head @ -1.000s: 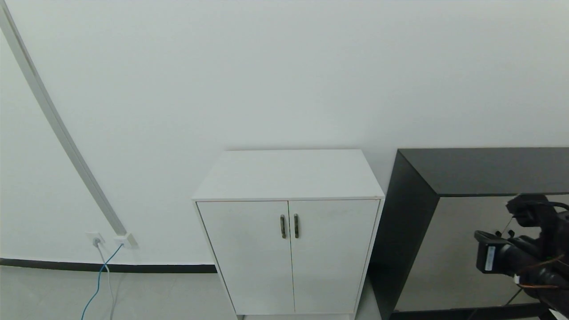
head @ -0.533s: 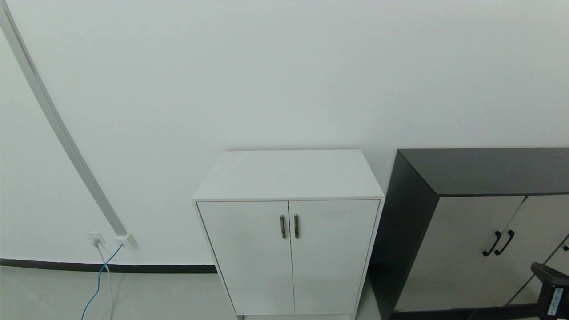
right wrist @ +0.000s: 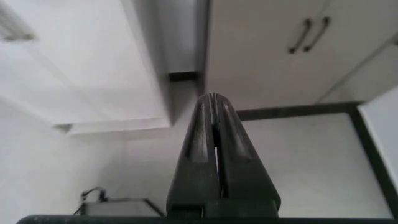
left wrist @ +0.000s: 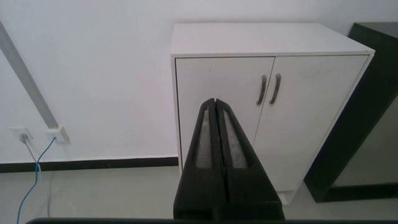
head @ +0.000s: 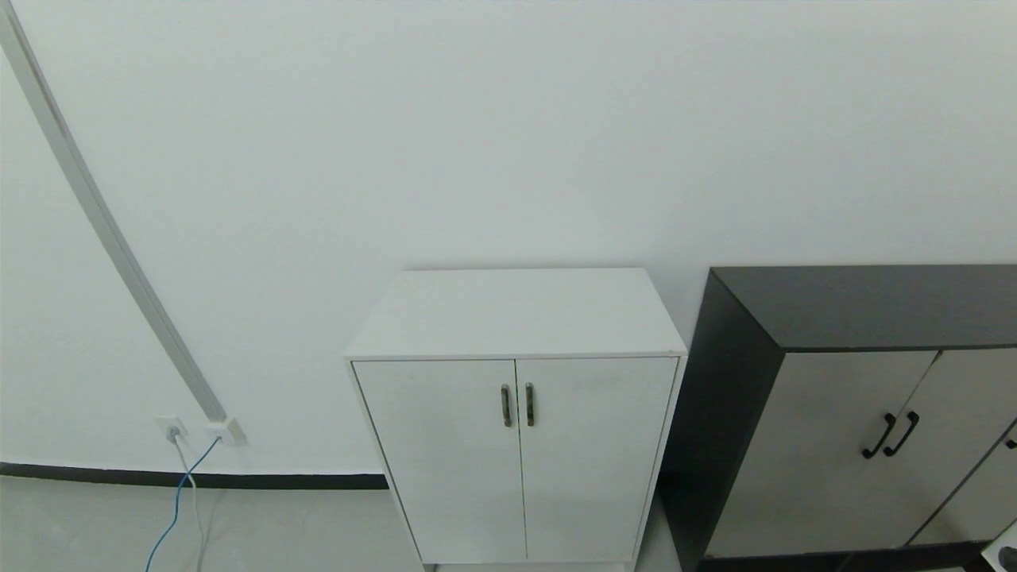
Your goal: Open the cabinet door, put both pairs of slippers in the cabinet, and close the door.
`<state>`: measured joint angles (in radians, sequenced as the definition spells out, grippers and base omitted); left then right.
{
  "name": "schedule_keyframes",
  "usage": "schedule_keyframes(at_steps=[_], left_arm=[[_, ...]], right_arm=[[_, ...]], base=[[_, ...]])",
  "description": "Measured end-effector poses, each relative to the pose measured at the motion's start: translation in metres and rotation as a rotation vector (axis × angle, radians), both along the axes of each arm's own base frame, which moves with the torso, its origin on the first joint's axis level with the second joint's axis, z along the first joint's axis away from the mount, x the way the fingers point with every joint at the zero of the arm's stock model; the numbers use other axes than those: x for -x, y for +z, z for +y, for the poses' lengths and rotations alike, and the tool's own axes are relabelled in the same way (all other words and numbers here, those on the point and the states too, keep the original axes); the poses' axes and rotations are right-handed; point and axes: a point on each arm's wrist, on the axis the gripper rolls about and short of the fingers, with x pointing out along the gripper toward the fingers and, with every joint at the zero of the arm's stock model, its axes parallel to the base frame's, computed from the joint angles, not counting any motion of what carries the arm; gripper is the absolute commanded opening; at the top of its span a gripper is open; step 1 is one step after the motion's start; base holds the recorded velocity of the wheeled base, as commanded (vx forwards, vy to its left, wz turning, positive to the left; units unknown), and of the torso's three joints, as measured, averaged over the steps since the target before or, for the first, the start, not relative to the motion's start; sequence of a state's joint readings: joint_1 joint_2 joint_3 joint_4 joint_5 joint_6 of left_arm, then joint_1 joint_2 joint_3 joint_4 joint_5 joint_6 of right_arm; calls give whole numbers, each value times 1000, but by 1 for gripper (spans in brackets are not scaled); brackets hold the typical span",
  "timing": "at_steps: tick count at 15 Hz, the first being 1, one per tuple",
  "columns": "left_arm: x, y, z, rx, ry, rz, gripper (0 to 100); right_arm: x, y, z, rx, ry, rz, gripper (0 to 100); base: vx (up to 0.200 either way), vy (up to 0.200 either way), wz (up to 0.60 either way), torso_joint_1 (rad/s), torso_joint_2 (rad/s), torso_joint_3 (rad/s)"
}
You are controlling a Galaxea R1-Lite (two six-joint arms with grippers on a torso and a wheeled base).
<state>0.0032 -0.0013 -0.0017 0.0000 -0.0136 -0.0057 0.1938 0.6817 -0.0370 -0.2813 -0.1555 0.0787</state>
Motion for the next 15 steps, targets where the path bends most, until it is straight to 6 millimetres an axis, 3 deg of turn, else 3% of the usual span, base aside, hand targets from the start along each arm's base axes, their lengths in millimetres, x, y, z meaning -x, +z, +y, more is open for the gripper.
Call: schedule_keyframes(at_steps=[7,15], left_arm=[[0,0,0,0,0,0,0],[0,0,0,0,0,0,0]], right_arm=[[41,-19,-5,-3,136,-37,0],[49,-28,-7,19,147,-95,0]], base=[[0,0,0,0,0,0],[0,0,0,0,0,0]])
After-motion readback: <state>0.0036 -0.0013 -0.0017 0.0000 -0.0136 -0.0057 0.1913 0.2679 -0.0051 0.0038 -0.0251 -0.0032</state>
